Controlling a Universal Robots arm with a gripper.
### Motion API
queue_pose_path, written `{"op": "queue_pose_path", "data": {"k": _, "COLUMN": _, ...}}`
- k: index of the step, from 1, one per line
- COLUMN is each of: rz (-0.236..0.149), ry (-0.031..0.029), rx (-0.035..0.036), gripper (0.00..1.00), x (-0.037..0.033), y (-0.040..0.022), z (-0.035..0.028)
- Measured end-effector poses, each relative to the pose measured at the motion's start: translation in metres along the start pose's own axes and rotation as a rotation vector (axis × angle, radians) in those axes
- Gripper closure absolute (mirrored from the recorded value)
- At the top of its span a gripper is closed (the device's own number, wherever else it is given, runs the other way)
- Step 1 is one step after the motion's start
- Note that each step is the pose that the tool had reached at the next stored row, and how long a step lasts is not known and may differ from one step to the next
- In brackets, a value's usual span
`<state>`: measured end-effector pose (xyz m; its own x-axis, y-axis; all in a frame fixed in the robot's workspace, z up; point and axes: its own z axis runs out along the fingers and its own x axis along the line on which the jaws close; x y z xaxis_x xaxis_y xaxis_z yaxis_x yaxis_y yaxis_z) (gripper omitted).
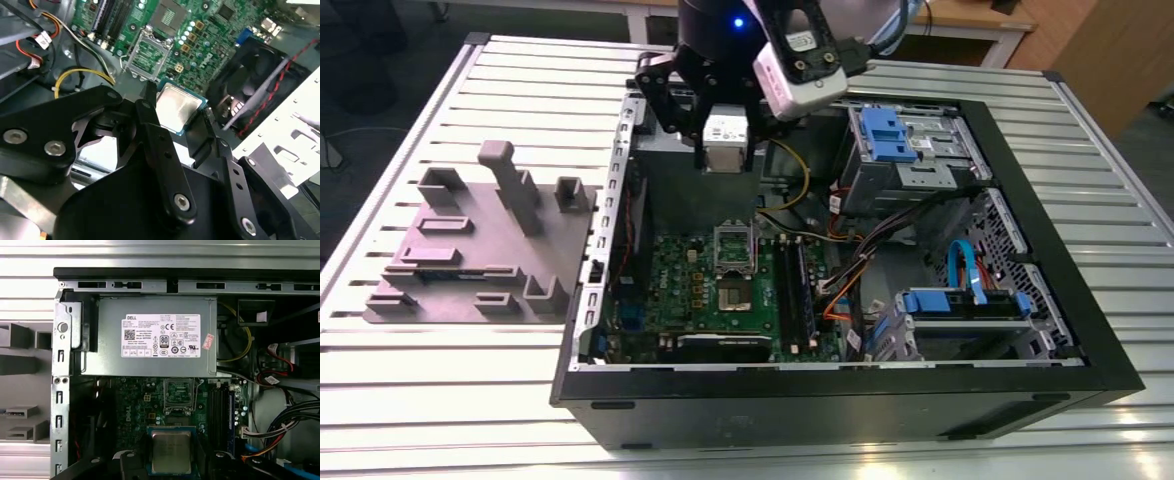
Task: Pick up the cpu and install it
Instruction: 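Pick up the cpu and move it towards the insertion slot, then place the cpu into insertion slot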
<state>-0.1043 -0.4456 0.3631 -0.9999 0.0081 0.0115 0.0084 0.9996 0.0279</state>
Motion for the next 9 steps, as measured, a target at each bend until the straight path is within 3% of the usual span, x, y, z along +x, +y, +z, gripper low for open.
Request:
{"op": "queue_pose_path", "data": {"k": 6, "rz": 0.0, "ry": 0.0, "rx": 0.0, "gripper": 0.53, "x": -0.0125, "y": 0.0001, "z": 0.0002}}
{"op": "queue_pose_path", "data": {"k": 9, "rz": 0.0, "ry": 0.0, "rx": 0.0, "gripper": 0.53, "x": -0.0136, "y": 0.0001, "z": 0.0003}}
